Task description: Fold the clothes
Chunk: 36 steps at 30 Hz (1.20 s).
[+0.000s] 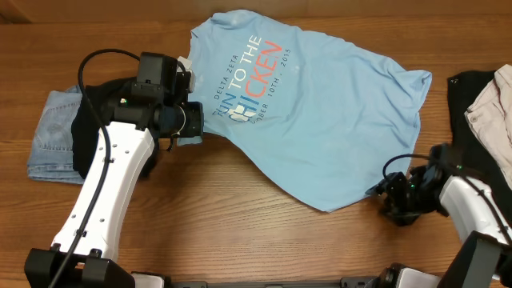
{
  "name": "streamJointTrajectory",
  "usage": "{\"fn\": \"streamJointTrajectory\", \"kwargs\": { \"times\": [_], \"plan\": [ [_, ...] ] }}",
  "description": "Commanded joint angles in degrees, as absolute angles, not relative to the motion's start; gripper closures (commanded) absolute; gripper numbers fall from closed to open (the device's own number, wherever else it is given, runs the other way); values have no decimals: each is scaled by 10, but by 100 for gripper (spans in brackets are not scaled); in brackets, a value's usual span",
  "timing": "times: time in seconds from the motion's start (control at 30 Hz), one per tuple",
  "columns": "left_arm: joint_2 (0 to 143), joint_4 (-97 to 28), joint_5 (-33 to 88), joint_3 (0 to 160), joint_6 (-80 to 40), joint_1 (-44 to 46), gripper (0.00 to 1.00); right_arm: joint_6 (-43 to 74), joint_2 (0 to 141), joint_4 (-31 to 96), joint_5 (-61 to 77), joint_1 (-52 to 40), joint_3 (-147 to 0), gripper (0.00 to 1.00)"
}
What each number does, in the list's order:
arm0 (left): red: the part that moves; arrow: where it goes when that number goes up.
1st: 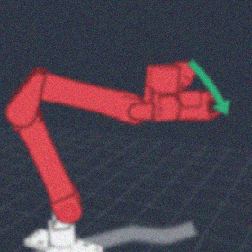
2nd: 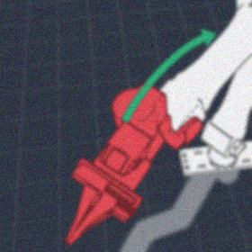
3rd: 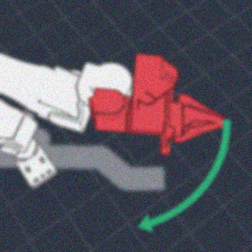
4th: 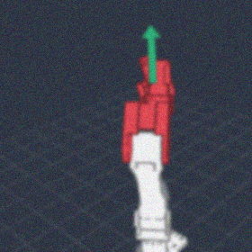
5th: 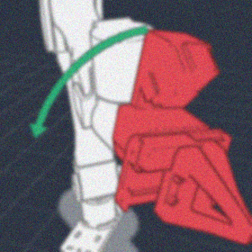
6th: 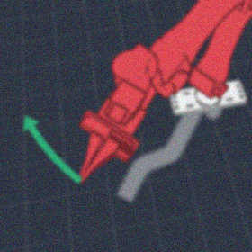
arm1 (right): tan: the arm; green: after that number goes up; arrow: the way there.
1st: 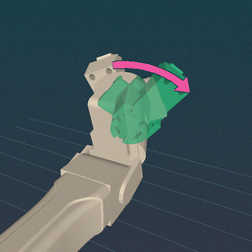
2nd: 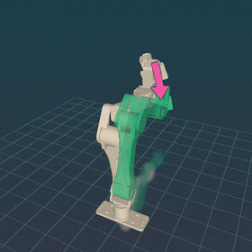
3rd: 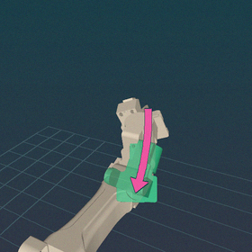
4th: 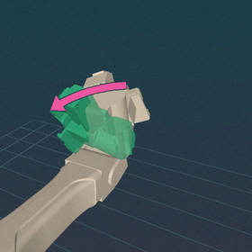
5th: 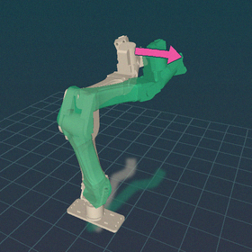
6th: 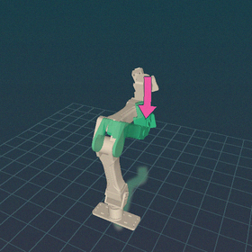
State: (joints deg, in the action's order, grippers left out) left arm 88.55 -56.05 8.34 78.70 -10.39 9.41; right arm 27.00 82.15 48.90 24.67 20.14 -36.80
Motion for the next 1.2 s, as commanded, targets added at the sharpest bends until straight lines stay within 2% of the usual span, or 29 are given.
{"fn": "streamJointTrajectory", "kwargs": {
  "times": [0.0, 0.13, 0.23, 0.33, 0.37, 0.43, 0.57, 0.63, 0.67, 0.93, 0.97, 1.0, 1.03, 1.1, 1.17],
  "plan": [
    [887, -557, 77, 789, -107, 97, 96, 307, 821, 412, 284, 199, -321, 42],
    [887, -557, 77, 789, -107, 97, 96, 316, 821, 367, 286, 199, -309, 51],
    [887, -557, 77, 789, -107, 97, 96, 316, 821, 348, 286, 199, -309, 63],
    [887, -556, 77, 789, -107, 97, 96, 311, 821, 354, 278, 199, -310, 95],
    [887, -557, 77, 789, -107, 97, 96, 308, 820, 364, 277, 199, -314, 96],
    [887, -557, 77, 789, -107, 97, 96, 270, 815, 402, 279, 199, -340, 96],
    [887, -562, 77, 789, -107, 97, 96, 235, 787, 572, 227, 199, -441, 96],
    [887, -564, 77, 789, -103, 97, 96, 212, 779, 678, 186, 199, -522, 96],
    [887, -560, 77, 789, -103, 97, 96, 195, 779, 692, 163, 199, -573, 96],
    [887, -551, 77, 789, -103, 97, 96, 215, 861, 512, 197, 199, -578, 96],
    [887, -551, 77, 789, -103, 97, 96, 214, 883, 485, 211, 199, -578, 91],
    [887, -551, 77, 789, -103, 97, 96, 213, 900, 466, 220, 199, -578, 66],
    [887, -550, 77, 789, -103, 97, 96, 210, 915, 452, 225, 199, -578, 51],
    [887, -550, 77, 789, -103, 97, 96, 207, 934, 445, 226, 199, -578, 44],
    [887, -550, 77, 789, -103, 97, 96, 193, 937, 471, 226, 199, -578, 43]
  ]
}}
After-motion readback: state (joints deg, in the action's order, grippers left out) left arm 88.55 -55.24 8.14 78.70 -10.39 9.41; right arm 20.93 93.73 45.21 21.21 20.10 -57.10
